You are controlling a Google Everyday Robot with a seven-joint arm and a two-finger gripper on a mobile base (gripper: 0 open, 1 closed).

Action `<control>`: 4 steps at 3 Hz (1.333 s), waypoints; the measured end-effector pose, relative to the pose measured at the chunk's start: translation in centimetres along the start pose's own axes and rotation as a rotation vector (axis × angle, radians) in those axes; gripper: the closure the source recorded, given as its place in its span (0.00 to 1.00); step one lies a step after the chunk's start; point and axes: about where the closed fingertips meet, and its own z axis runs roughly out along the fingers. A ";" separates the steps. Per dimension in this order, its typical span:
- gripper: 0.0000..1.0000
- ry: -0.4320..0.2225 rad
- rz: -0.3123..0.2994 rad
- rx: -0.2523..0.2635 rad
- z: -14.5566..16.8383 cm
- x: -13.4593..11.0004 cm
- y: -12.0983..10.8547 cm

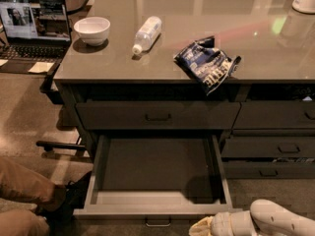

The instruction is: Close middle drawer

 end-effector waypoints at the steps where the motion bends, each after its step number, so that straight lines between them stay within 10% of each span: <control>1: 0.82 0.012 -0.018 0.038 0.9 -0.1 -0.7; 4: 0.12 0.002 -0.121 0.215 0.4 -5.4 -3.4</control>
Offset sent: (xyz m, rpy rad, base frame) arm 0.0374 0.0258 0.0499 -0.0674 -0.2595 -0.1177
